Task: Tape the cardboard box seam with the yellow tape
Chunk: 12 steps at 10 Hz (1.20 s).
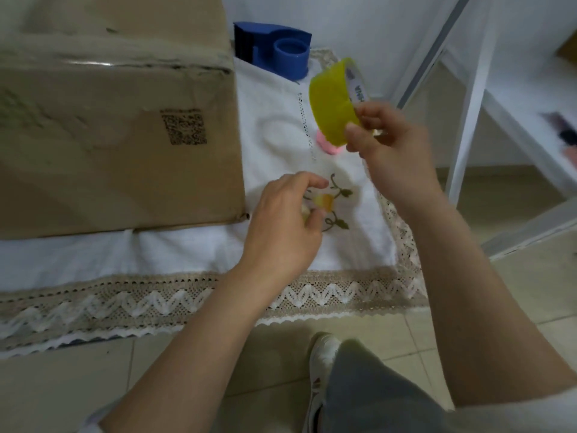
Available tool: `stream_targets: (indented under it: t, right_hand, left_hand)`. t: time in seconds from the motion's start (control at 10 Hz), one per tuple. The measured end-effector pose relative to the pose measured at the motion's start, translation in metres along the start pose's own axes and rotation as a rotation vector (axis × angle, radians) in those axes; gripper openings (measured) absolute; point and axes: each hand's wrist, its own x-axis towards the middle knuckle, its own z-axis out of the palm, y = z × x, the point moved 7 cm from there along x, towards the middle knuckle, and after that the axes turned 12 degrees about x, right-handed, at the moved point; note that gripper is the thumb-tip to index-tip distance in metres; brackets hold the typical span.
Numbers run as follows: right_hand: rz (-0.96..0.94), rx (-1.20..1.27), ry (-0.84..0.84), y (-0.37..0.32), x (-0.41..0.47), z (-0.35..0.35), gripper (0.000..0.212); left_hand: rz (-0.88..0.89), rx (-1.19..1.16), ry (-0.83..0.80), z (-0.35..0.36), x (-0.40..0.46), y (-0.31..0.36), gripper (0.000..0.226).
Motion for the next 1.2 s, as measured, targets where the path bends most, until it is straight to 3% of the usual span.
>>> stream_targets:
  t: [0.1, 0.3, 0.5, 1.0, 1.2]
  right_hand:
    - [-0.014, -0.159, -0.067, -0.003, 0.037, 0.017, 0.017]
    - [-0.009, -0.418, -0.224, 0.008, 0.075, 0.062, 0.028]
    - [-0.017, -0.602, -0.243, 0.022, 0.088, 0.082, 0.03]
    - [-0.033, -0.574, -0.206, 0.028, 0.077, 0.079, 0.04]
    - [0.01, -0.27, -0.067, 0.018, 0.046, 0.043, 0.026]
  left_hand:
    - [0.0, 0.022, -0.027, 0.003, -0.001, -0.001, 0.031]
    - [0.01, 0.044, -0.061, 0.006, -0.001, -0.003, 0.036]
    - [0.022, 0.053, -0.067, 0.008, 0.0, -0.006, 0.042]
    - [0.023, 0.027, -0.043, 0.011, 0.0, -0.007, 0.04]
    - [0.028, -0.096, -0.03, -0.001, -0.006, 0.004, 0.035]
